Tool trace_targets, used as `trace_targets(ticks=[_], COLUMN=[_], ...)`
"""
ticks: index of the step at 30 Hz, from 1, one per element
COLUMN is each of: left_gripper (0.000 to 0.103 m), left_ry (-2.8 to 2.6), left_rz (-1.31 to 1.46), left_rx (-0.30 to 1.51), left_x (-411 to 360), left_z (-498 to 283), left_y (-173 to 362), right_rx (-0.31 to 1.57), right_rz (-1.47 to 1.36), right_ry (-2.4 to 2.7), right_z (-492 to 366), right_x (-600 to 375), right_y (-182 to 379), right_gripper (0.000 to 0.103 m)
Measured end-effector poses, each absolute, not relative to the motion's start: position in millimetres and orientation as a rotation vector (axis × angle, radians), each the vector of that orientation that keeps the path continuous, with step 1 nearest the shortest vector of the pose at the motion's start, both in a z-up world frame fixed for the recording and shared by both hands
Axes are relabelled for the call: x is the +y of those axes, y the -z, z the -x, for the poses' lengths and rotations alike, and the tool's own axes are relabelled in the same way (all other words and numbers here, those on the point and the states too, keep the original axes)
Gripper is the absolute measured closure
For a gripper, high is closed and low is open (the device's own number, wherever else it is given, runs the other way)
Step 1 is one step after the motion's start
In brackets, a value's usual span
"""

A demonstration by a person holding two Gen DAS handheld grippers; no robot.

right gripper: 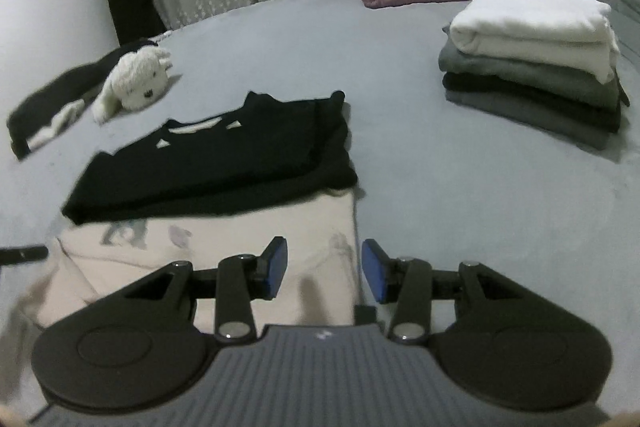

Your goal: Fold clothes

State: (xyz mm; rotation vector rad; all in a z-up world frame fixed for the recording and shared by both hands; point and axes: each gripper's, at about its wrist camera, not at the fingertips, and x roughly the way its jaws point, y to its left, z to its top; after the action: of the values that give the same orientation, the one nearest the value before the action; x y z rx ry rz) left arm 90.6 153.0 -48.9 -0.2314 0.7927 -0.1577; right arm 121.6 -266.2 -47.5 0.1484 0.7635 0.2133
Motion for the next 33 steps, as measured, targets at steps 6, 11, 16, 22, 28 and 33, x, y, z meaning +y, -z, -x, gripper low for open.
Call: trace_targets(ticks=[6,11,16,22,28,33], left_gripper=[0.063,0.064,0.066,0.081,0.096,0.096], left_ry=[0.145,0.135,0.151,0.141,0.119,0.114], left_rz=[0.153,0.084,0.028,0.012,0.096,0.130], left_rx=[0.766,0.724,0.692,0.717,0.677,0.592], left_x=[142,131,121,117,127,133], left_z=[-89,-88,-90,-94,-85,-68], left_y=[58,58,56,59,52,37], right_rx=[0.790,0.781,0.758,0.747,0.693,0.609], right_rz=[-0.031,0.051,0.106,0.097,0.095,0.088], right_ry=[-0.228,-0.227,-0.212,-0.201,-0.173,-0.147], right_z=[-124,-127,-126,-125,-115,-100], right_x=[-254,-238,-232,-235,-234,-235], right_y=[59,63,64,64,60,47], right_gripper=[0.057,0.071,0.083,0.093,0.096,0.097])
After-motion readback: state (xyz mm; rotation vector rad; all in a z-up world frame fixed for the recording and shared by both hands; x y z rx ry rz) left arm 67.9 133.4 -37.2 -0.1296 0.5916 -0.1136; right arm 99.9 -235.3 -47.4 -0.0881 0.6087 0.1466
